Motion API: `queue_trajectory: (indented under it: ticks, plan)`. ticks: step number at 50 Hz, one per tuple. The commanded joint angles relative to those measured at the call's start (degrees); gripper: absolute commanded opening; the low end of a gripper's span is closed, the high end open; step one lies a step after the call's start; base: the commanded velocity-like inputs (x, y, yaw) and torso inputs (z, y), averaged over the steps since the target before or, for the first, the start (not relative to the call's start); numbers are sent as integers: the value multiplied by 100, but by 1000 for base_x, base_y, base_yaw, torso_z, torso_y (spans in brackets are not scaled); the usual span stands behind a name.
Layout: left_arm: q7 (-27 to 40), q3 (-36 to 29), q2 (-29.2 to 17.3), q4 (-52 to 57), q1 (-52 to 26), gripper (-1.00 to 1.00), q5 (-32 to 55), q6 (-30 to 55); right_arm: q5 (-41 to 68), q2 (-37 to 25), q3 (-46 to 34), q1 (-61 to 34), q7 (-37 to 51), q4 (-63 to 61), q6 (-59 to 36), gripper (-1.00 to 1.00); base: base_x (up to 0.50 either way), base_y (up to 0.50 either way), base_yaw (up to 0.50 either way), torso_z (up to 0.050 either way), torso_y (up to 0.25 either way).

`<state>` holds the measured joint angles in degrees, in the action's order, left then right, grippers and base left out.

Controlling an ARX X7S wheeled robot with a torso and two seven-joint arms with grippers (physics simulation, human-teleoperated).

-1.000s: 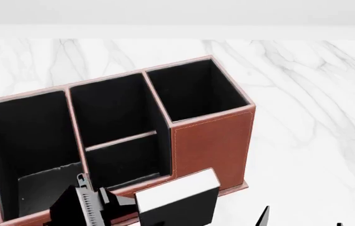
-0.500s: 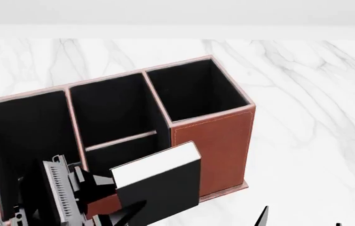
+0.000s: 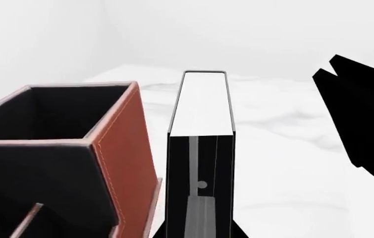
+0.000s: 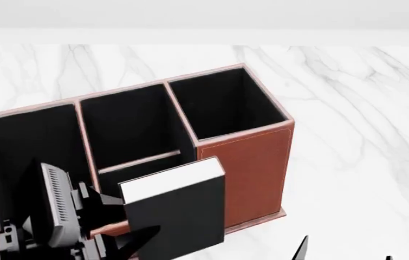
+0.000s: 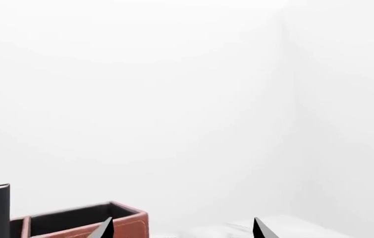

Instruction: Pick up the book and place it in the back compartment of the caddy.

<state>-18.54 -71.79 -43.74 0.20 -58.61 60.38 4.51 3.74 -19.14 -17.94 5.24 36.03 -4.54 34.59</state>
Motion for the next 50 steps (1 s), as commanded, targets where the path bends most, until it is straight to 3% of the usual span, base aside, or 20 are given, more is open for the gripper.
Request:
queue_trajectory:
  ticks: [1,19,27,50]
  plan:
    - [-100,217,-36,115,-194,-100,427,229,-116,21,28,-2,105,-63,-196,100,0,0,0,0,0]
    - [-103,231,-34,117,-187,-100,421,238,-112,5,9,-7,127,-62,-195,100,0,0,0,1,1]
    - [-468,349,22,-176,-175,-100,582,80,-161,-2,0,-3,139,-20,-80,100,0,0,0,0,1]
    - [-907,228,-194,-162,-770,-100,668,815,-128,-9,-50,-37,132,90,42,100,0,0,0,0,1]
